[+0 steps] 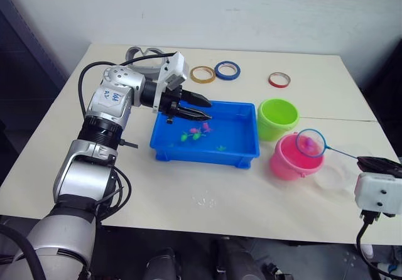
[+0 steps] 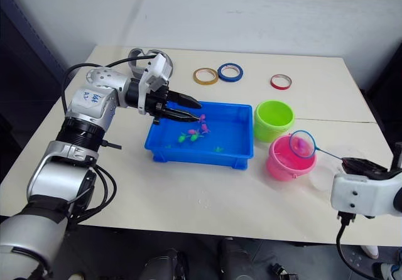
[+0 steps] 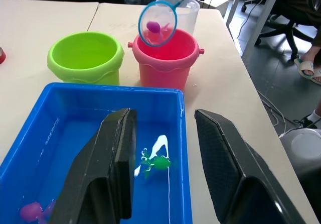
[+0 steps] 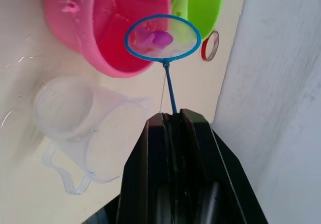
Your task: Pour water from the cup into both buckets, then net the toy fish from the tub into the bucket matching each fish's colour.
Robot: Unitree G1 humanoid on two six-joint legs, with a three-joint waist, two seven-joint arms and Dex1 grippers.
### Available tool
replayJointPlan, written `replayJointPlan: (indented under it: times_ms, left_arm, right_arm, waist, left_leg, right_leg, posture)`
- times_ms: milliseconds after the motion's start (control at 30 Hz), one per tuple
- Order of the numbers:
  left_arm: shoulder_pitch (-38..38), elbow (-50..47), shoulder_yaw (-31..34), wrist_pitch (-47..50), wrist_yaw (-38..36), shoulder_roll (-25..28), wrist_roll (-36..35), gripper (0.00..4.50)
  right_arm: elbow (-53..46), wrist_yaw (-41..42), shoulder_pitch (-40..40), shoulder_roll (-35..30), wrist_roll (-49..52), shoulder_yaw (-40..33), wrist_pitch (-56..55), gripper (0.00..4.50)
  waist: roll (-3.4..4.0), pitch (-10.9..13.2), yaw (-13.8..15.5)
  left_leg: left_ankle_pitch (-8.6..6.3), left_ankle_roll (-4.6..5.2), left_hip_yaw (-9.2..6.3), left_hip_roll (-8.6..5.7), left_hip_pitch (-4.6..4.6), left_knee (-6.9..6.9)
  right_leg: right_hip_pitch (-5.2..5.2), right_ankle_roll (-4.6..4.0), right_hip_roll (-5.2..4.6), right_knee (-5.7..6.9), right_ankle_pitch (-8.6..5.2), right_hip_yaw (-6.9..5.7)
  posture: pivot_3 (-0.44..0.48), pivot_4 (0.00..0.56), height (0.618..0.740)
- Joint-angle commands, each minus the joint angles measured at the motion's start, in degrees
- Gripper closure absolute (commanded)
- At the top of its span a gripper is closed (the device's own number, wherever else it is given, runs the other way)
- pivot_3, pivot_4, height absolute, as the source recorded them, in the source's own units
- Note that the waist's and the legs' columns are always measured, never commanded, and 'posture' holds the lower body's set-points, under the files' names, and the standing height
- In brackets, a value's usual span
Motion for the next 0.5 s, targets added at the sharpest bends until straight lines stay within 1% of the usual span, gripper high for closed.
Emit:
replayJointPlan:
  times_ms: [33,67,267,367,500]
  left_arm:
    - [-1.7,-0.1,1.7,-0.8,-0.6,0.1,-0.1,2.38]
    - [-1.7,-0.1,1.7,-0.7,-0.6,0.2,-0.1,2.38]
    - [-1.9,0.1,1.8,-0.9,-0.6,0.3,0.0,2.38]
    - [-1.8,0.1,1.8,-0.8,-0.6,0.4,0.0,2.38]
    - [-1.5,-0.2,1.9,-0.7,-0.6,0.5,0.0,2.38]
  right_arm:
    - [2.1,-4.3,0.9,1.8,-6.8,-2.9,-7.9,4.50]
    - [2.9,-5.7,0.8,2.1,-9.2,-3.1,-9.3,4.50]
    - [5.6,-12.7,-1.1,2.6,-16.2,-2.7,-17.0,4.50]
    - [6.2,-13.6,-1.6,3.0,-16.3,-2.7,-19.0,4.50]
    - [5.9,-11.4,-0.7,4.5,-12.8,-2.1,-18.4,4.50]
  waist:
    - [0.00,0.0,-0.1]
    - [0.00,0.0,-0.1]
    - [0.00,0.0,-0.2]
    - [0.00,0.0,-0.1]
    - [0.00,0.0,-0.1]
  left_leg:
    - [0.00,0.00,0.01,0.00,0.00,0.00]
    - [0.00,0.00,0.03,-0.01,0.01,0.00]
    - [0.00,-0.01,0.06,0.00,0.05,0.02]
    - [0.00,-0.01,0.06,0.00,0.05,0.02]
    - [0.00,-0.01,0.06,-0.01,0.05,0.02]
  right_leg:
    - [0.00,0.00,0.00,0.00,0.00,0.01]
    - [0.00,0.00,0.00,0.01,0.00,0.02]
    - [0.00,-0.01,0.00,0.07,0.00,0.05]
    - [0.00,-0.01,0.00,0.07,-0.01,0.05]
    - [0.01,-0.01,0.00,0.07,-0.01,0.05]
  posture:
    - [0.000,0.150,0.738]
    - [0.000,0.150,0.738]
    - [0.000,0.150,0.738]
    - [0.000,0.150,0.738]
    - [0.000,0.150,0.738]
